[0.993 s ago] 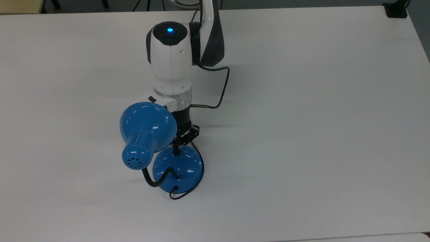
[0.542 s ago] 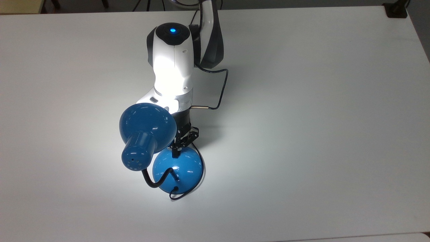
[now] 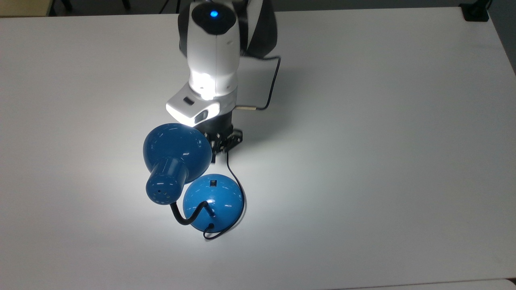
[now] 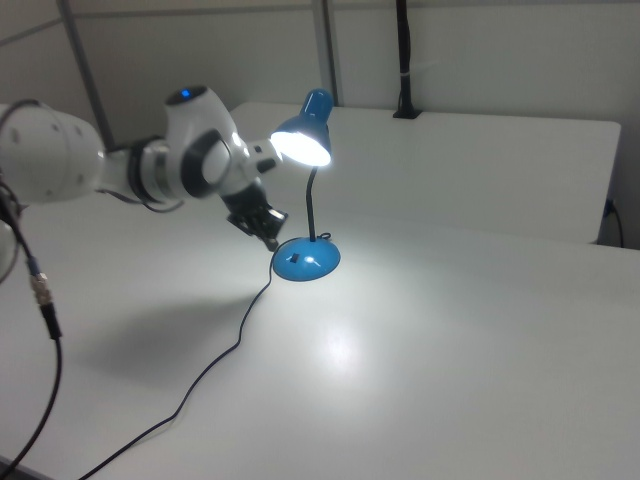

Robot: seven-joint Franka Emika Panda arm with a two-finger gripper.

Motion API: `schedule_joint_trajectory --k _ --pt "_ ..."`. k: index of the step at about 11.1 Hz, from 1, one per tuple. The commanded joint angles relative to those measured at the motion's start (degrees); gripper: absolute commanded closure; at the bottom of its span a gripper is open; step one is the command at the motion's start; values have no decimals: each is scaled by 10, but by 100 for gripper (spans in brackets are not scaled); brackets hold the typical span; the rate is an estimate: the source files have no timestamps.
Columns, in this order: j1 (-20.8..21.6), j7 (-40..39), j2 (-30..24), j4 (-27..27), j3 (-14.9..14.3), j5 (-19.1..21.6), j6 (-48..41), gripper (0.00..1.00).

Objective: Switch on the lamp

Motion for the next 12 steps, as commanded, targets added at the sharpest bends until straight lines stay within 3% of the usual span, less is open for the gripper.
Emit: schedule_joint_trajectory --k 1,3,4,5,6,12 --pt "42 8 -127 -40 -1 2 -190 95" --pt "56 9 -175 -29 -1 10 -296 82" --pt "56 8 -200 -26 -1 37 -340 68" --pt "55 8 -215 -21 -6 60 -359 49" --pt "56 9 -224 -21 -8 62 -371 1" --pt "43 3 -244 -4 -19 63 -408 0"
